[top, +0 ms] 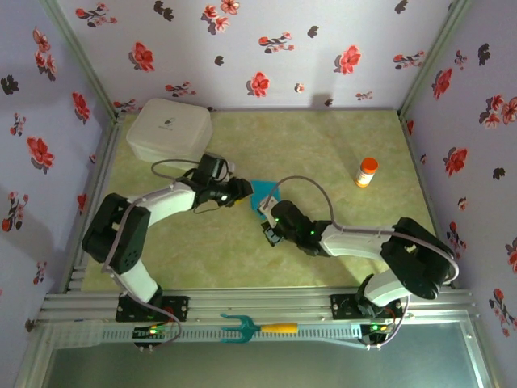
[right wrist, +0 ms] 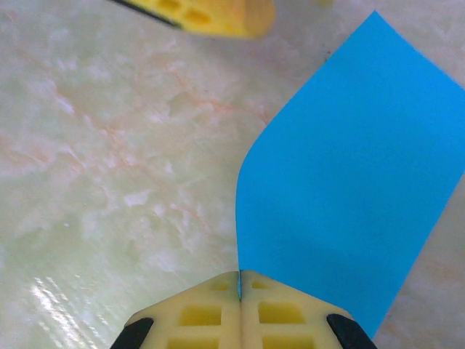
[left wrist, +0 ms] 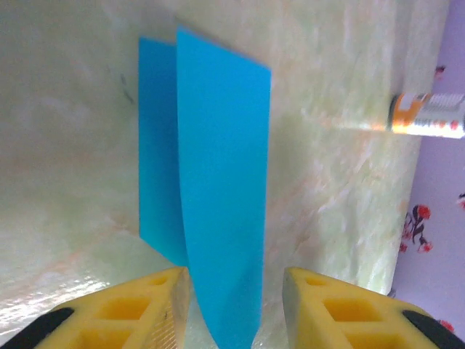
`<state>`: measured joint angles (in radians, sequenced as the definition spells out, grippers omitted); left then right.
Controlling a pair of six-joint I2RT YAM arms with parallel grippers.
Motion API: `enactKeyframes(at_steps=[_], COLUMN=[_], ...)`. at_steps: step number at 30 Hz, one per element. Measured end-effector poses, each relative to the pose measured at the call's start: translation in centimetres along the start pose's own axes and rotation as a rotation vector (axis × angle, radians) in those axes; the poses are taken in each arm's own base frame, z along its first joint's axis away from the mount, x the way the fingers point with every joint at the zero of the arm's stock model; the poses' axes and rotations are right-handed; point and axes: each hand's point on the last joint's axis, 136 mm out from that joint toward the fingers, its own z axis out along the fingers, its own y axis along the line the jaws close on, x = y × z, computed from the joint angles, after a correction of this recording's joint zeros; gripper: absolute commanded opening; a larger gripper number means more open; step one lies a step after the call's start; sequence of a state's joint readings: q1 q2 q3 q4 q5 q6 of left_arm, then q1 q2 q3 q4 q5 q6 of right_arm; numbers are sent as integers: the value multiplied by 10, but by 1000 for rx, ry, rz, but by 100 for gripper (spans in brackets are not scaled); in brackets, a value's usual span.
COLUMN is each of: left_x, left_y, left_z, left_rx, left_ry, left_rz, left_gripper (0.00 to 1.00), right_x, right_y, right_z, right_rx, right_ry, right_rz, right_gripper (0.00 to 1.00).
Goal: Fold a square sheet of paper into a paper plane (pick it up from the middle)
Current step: Third fold the triangle at the center of the table.
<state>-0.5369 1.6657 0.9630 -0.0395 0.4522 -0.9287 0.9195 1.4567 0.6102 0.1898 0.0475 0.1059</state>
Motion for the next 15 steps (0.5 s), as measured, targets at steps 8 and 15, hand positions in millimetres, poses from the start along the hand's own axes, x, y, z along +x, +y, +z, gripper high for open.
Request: enactKeyframes(at_steps=[8,15], left_x=[-17,-28], left_y=[-12,-31], left_z=[-9,12], left_rx=[11,48], left_ry=[-26,20], left_rz=[28,75], left_gripper=[28,18], right_x=[2,7], right_y=[27,45], right_z=[1,-2], right_rx=[-257,-365], right_ry=[76,121], right_rz=[220,273], right_gripper=[0,0])
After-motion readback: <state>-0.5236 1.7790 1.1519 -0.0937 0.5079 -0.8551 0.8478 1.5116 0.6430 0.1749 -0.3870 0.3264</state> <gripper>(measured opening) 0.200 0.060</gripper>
